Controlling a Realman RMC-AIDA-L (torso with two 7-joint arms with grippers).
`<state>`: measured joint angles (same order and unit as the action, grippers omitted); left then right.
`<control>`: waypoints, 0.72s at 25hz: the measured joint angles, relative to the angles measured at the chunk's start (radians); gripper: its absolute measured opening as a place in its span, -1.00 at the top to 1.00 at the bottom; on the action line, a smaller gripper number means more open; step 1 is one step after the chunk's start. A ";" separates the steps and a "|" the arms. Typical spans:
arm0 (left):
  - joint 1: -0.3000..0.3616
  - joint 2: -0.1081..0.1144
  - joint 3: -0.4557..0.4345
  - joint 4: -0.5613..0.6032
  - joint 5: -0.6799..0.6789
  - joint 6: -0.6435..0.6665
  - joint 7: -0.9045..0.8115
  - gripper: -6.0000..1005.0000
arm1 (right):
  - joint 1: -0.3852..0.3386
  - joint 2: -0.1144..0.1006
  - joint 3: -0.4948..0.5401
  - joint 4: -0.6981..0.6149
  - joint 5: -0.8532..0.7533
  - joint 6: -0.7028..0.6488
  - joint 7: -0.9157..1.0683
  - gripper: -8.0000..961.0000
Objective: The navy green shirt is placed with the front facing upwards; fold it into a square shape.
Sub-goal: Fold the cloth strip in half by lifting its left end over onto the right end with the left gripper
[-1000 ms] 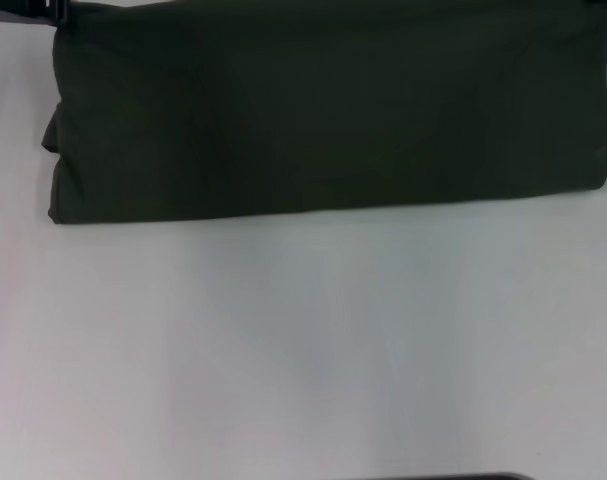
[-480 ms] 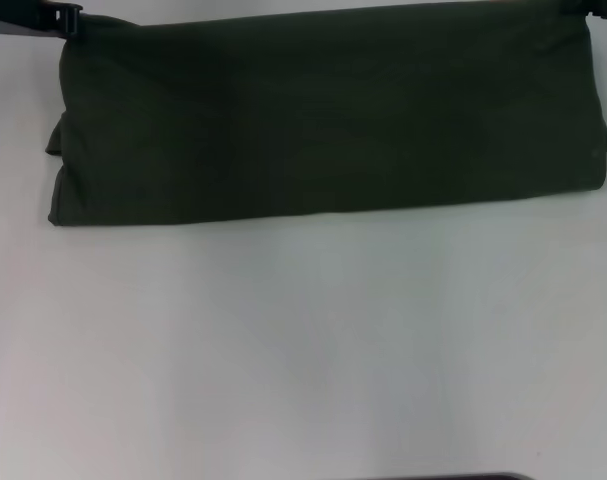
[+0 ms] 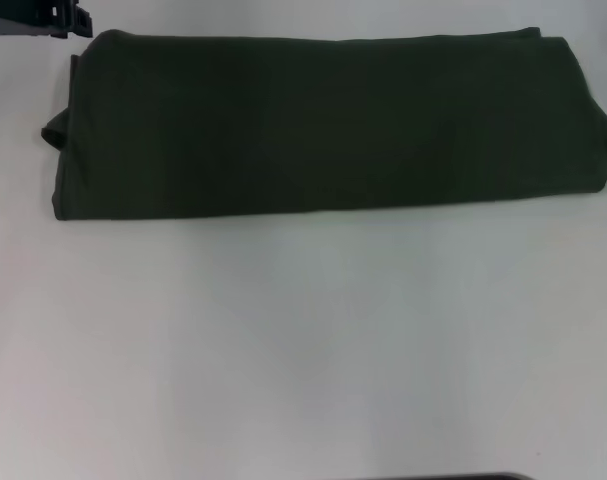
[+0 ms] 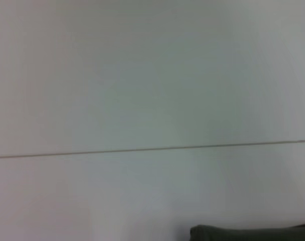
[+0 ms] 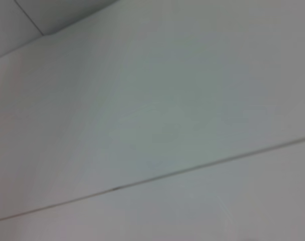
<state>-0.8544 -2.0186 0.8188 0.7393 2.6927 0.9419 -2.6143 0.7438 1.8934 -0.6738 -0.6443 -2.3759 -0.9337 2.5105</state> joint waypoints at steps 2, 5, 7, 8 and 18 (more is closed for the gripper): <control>0.000 -0.002 0.000 0.001 0.001 0.005 -0.001 0.62 | 0.013 -0.007 -0.004 0.003 0.000 0.004 0.000 0.58; 0.008 -0.003 -0.001 0.009 0.002 0.009 -0.016 0.45 | 0.026 -0.015 -0.011 0.002 0.000 0.000 0.005 0.36; 0.018 -0.003 -0.001 0.020 0.003 0.014 -0.024 0.30 | 0.032 -0.021 -0.012 0.000 0.000 -0.016 0.006 0.18; 0.023 -0.005 -0.002 0.029 0.002 0.020 -0.025 0.23 | 0.034 -0.024 -0.013 -0.001 0.000 -0.027 0.006 0.09; 0.042 0.006 -0.065 0.099 -0.012 0.136 -0.032 -0.13 | 0.035 -0.040 0.001 -0.031 0.015 -0.170 0.007 -0.32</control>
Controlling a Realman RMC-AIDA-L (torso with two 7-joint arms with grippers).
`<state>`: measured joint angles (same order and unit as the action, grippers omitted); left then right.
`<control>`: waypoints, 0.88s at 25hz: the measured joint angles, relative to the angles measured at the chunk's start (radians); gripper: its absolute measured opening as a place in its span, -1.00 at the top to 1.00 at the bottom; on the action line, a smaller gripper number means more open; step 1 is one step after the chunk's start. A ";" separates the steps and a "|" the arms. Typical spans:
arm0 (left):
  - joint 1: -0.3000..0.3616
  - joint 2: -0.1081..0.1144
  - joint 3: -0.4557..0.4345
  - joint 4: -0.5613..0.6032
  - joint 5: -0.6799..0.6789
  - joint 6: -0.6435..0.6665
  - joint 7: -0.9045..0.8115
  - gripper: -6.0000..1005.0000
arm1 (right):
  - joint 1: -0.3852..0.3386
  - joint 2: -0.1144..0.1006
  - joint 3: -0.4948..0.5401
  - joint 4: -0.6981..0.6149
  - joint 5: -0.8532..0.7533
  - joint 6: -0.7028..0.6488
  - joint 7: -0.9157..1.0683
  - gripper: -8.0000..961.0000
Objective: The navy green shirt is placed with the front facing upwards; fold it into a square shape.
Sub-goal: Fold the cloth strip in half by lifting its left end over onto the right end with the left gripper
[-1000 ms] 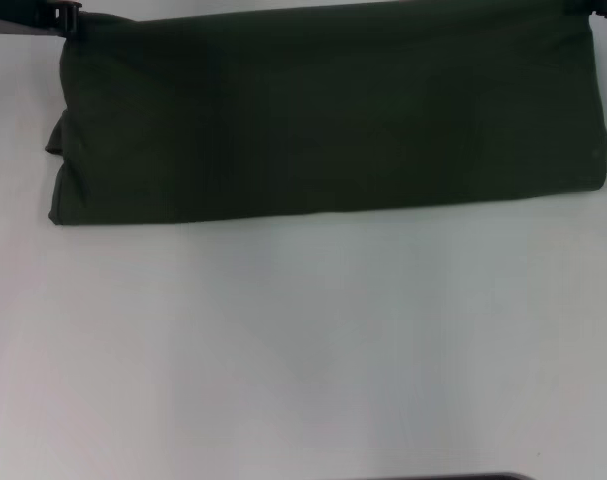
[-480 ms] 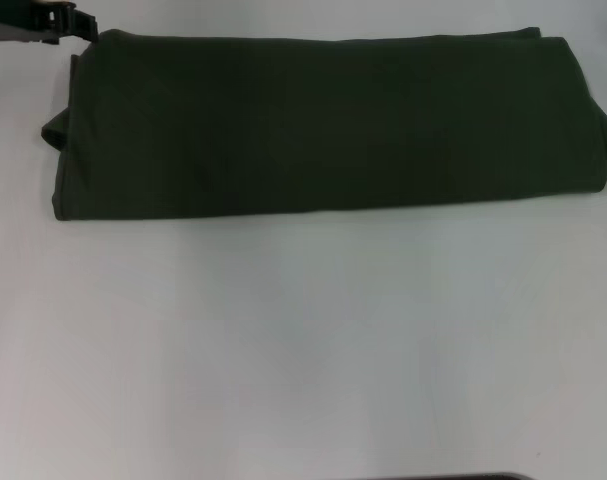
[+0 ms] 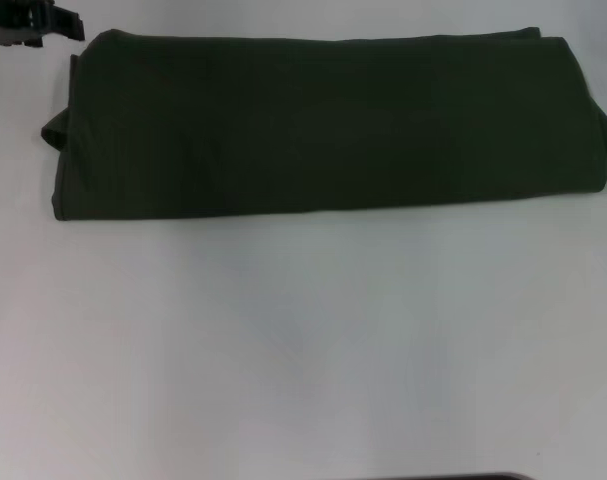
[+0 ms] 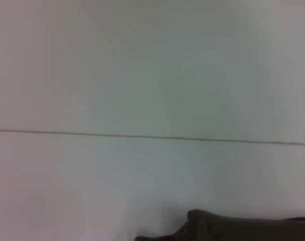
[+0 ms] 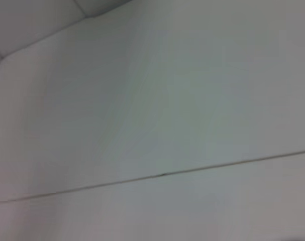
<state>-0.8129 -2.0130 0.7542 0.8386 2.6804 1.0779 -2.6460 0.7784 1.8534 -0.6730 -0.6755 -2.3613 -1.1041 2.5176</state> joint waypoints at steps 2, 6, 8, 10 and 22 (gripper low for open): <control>-0.005 0.016 -0.032 0.032 -0.025 0.078 0.008 -0.13 | 0.000 -0.010 0.003 -0.033 0.010 -0.068 0.010 -0.45; -0.002 0.046 -0.043 0.102 -0.062 0.207 0.009 -0.13 | 0.004 -0.043 -0.004 -0.087 0.014 -0.199 0.077 -0.69; 0.001 0.054 -0.043 0.118 -0.064 0.241 0.006 -0.12 | 0.007 -0.057 -0.004 -0.090 0.014 -0.240 0.091 -0.69; 0.001 0.061 -0.044 0.118 -0.065 0.267 0.004 -0.12 | 0.009 -0.064 -0.001 -0.090 0.015 -0.274 0.099 -0.68; 0.030 0.091 -0.029 -0.006 -0.047 0.413 0.008 -0.11 | -0.053 -0.052 0.007 -0.090 0.019 -0.403 0.068 -0.67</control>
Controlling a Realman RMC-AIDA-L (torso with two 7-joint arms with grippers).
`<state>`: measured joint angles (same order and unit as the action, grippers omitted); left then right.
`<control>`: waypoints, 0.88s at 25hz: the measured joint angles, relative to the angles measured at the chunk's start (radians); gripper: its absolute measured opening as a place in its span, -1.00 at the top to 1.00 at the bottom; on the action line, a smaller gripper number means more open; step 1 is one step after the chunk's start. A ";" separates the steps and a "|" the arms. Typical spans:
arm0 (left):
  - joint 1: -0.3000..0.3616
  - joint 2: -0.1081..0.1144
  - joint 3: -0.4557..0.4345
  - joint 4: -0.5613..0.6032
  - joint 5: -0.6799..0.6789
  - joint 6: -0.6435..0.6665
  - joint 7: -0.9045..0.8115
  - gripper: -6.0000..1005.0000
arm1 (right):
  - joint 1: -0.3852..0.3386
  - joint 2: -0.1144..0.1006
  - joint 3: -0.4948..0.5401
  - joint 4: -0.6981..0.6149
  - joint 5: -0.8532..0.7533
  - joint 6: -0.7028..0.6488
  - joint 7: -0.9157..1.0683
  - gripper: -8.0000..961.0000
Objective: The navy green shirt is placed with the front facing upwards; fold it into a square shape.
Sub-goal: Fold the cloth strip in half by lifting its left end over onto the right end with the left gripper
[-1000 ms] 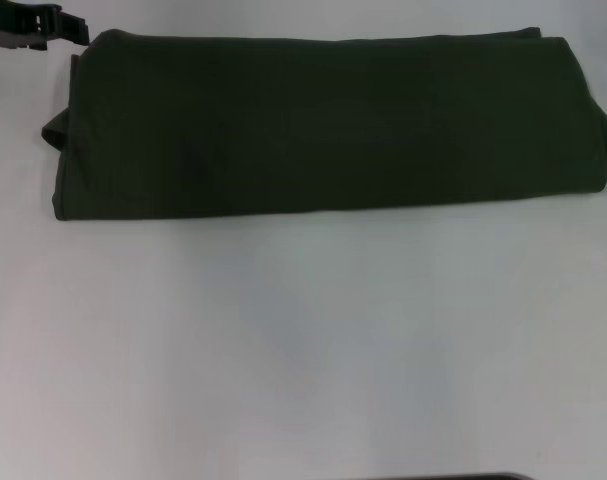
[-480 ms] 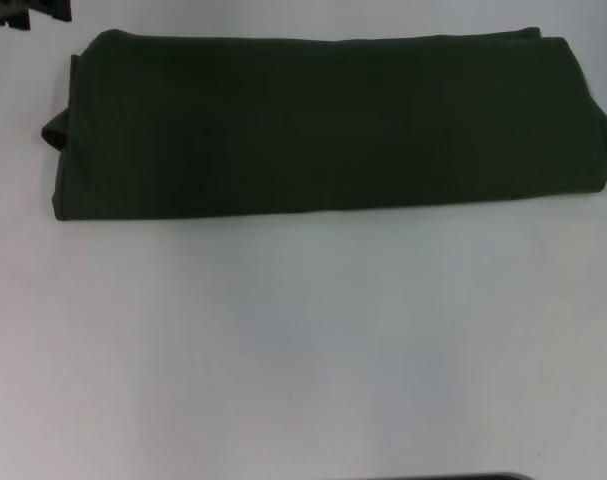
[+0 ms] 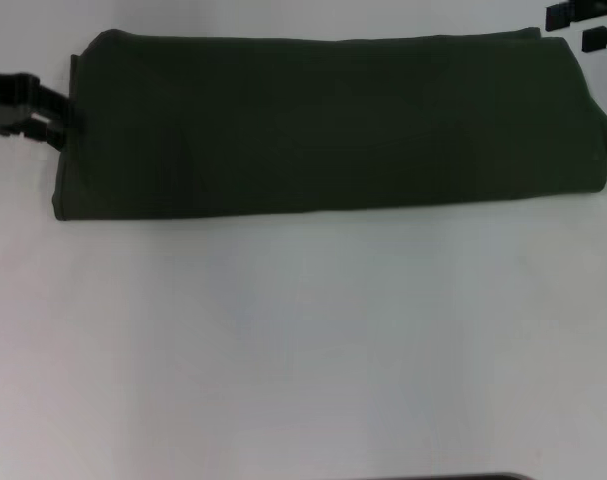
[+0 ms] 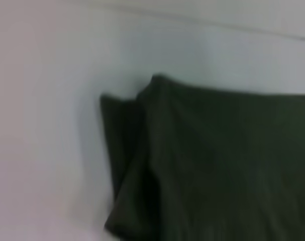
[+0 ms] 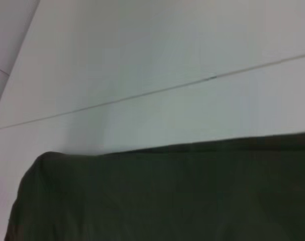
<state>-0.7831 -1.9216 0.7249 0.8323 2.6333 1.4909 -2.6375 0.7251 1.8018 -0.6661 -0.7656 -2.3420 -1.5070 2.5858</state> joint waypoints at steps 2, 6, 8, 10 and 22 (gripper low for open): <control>0.011 0.002 0.000 -0.010 0.006 0.004 -0.002 -0.11 | -0.014 0.002 0.010 -0.001 0.000 0.000 -0.007 -0.67; 0.027 0.005 -0.001 -0.035 0.048 -0.004 -0.004 -0.11 | -0.035 0.004 0.030 -0.001 0.001 -0.005 -0.024 -0.67; 0.032 0.004 -0.001 -0.047 0.070 -0.022 -0.004 -0.12 | -0.041 0.006 0.036 -0.001 0.001 -0.005 -0.027 -0.67; 0.035 -0.001 -0.001 -0.059 0.085 -0.040 -0.003 -0.12 | -0.046 0.008 0.037 -0.001 0.001 -0.005 -0.028 -0.67; 0.028 -0.005 -0.019 -0.156 0.067 -0.083 0.036 -0.12 | -0.056 0.011 0.043 -0.001 0.001 -0.008 -0.029 -0.66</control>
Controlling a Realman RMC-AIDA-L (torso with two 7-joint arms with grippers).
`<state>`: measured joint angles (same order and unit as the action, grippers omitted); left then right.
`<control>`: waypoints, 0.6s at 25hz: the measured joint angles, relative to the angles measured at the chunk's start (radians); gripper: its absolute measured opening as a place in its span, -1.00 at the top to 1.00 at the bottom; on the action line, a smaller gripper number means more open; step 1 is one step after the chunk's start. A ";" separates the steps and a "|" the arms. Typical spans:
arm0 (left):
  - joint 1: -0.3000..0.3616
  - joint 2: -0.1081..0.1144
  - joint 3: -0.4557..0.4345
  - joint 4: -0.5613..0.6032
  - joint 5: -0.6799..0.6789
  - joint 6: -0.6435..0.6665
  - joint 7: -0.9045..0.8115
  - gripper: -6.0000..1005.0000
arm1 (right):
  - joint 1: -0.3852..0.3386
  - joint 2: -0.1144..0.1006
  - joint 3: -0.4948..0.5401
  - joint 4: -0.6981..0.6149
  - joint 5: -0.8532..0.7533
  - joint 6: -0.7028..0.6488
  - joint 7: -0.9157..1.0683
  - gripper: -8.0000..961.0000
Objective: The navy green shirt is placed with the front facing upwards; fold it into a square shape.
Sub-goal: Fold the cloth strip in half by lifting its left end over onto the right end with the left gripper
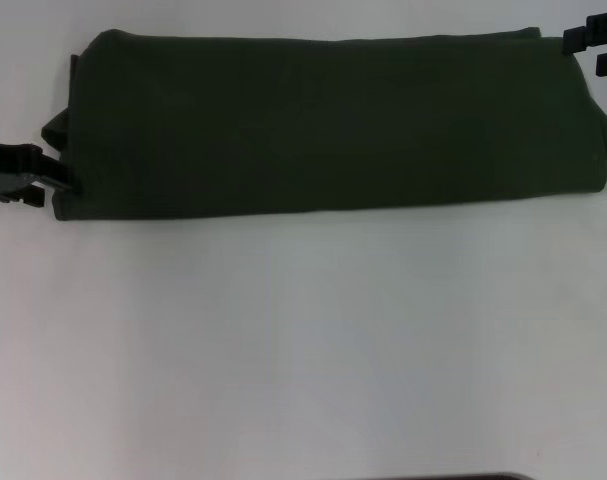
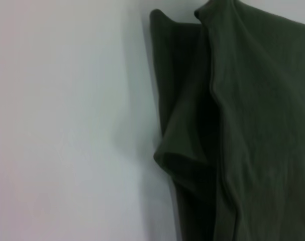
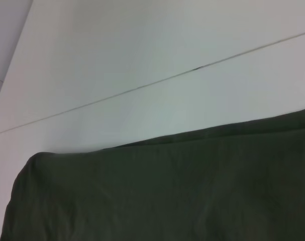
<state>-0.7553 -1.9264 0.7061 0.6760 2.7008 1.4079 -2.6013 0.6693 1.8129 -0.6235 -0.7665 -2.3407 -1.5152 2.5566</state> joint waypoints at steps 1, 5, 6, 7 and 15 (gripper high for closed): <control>0.000 0.000 0.000 -0.003 -0.001 -0.001 0.000 -0.12 | -0.001 0.000 0.001 0.000 0.000 0.000 0.000 -0.66; -0.001 -0.003 -0.001 -0.011 -0.006 -0.006 0.001 -0.12 | -0.002 0.000 0.001 0.001 0.000 0.000 -0.001 -0.66; -0.002 -0.004 -0.001 -0.016 -0.008 -0.009 0.001 -0.12 | -0.002 0.000 0.001 0.001 0.000 0.000 -0.001 -0.66; -0.003 -0.004 -0.001 -0.022 -0.009 -0.014 0.002 -0.12 | -0.002 0.000 0.001 0.001 0.000 0.000 -0.001 -0.66; -0.029 -0.012 0.006 -0.079 -0.015 -0.058 0.017 -0.12 | -0.003 0.000 0.001 0.003 0.000 0.000 -0.002 -0.66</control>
<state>-0.7845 -1.9385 0.7125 0.5967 2.6859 1.3500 -2.5842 0.6666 1.8129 -0.6228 -0.7632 -2.3408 -1.5155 2.5550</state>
